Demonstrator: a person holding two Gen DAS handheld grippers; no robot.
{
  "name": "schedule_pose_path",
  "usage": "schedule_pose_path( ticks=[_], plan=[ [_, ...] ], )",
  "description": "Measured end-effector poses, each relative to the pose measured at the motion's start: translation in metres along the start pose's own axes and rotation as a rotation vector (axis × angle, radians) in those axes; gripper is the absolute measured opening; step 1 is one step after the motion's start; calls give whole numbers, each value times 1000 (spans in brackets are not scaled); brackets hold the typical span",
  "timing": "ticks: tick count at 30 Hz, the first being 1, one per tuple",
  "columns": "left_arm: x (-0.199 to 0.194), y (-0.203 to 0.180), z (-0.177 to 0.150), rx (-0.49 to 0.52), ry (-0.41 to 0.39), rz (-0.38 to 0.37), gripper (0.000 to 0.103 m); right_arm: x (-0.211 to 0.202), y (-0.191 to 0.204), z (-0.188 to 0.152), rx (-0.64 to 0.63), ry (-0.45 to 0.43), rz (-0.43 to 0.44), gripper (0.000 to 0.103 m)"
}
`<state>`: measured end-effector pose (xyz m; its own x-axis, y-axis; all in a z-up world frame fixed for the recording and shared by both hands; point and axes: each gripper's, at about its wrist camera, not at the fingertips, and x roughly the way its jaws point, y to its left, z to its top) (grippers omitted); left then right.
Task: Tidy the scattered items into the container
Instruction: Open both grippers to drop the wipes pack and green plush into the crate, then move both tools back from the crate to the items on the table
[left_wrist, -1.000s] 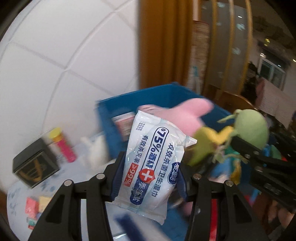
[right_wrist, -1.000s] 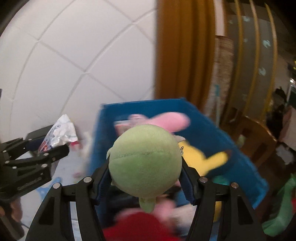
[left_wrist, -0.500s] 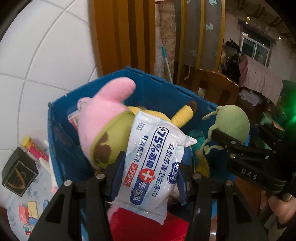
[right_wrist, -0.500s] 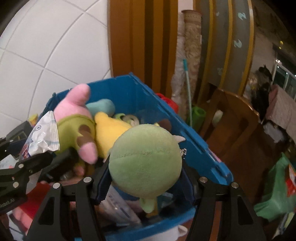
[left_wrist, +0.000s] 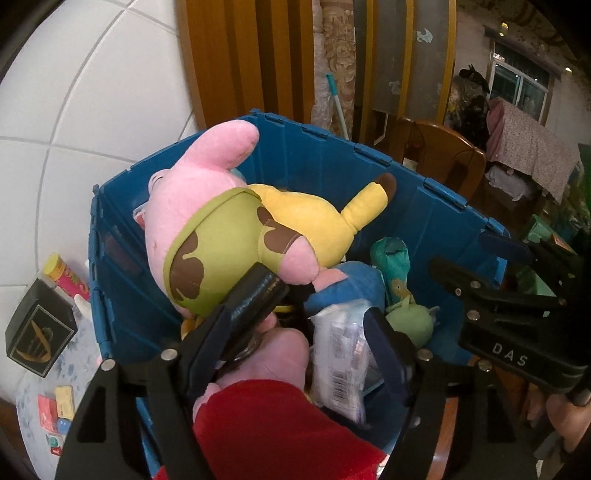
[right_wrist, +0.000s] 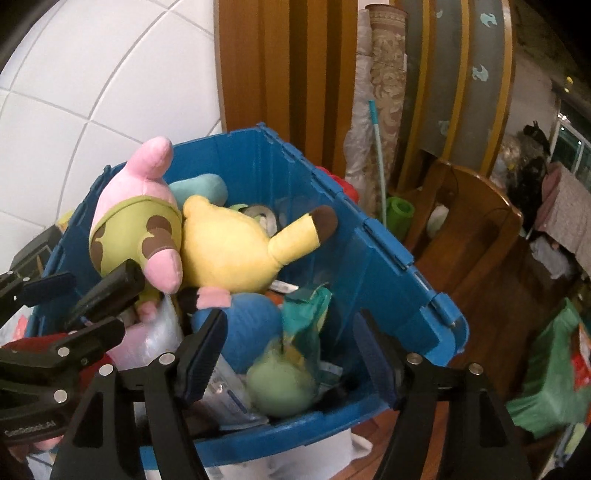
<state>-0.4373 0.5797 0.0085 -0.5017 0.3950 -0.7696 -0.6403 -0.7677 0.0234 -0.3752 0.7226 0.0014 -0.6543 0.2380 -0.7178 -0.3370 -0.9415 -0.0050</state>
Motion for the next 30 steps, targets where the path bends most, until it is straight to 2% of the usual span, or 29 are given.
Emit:
schedule_pose_path(
  ticks=[11, 12, 15, 19, 20, 21, 22, 24, 30],
  plan=[
    [-10, 7, -4, -11, -15, 0, 74, -4, 5, -3, -1, -4, -5, 73],
    [-11, 9, -5, -15, -16, -1, 74, -4, 6, -3, -3, -5, -3, 75],
    [-15, 17, -7, -30, -23, 9, 74, -6, 11, -3, -11, -9, -6, 90],
    [-23, 35, -13, -63, -33, 18, 74, -7, 21, -3, -19, -7, -7, 90],
    [-25, 39, -15, -68, -35, 20, 74, -8, 24, -3, -18, -11, -3, 92],
    [-27, 44, -17, -74, -37, 23, 75, -9, 28, -3, -17, -16, 2, 100],
    [-30, 51, -19, -81, -40, 28, 79, -10, 31, -3, -18, -22, 4, 103],
    [-36, 62, -26, -97, -50, 43, 83, -14, 41, -2, -21, -35, 6, 103],
    [-56, 103, -54, -140, -69, 112, 83, -28, 83, -2, -64, -59, 18, 103]
  ],
)
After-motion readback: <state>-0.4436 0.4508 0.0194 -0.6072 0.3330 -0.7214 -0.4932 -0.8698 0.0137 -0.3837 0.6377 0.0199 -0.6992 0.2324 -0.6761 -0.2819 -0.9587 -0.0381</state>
